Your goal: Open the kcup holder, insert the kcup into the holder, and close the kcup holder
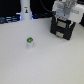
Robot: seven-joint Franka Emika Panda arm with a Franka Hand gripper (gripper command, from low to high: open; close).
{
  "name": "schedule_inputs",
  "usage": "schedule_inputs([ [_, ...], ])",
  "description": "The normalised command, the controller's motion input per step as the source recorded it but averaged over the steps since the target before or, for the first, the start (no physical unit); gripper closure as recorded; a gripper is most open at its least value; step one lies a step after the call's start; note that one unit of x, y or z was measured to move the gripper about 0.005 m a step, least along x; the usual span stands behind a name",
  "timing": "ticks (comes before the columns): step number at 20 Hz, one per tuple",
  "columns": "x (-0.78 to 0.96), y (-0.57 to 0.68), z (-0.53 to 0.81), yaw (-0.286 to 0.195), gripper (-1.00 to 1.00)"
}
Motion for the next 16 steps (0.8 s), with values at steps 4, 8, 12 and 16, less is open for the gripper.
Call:
schedule_inputs([
  [4, 0.20, -0.01, 0.04, -0.008, 1.00],
  [8, 0.35, -0.03, 0.06, -0.020, 1.00],
  [12, 0.70, -0.20, 0.15, -0.043, 1.00],
  [16, 0.90, -0.30, 0.22, -0.063, 1.00],
])
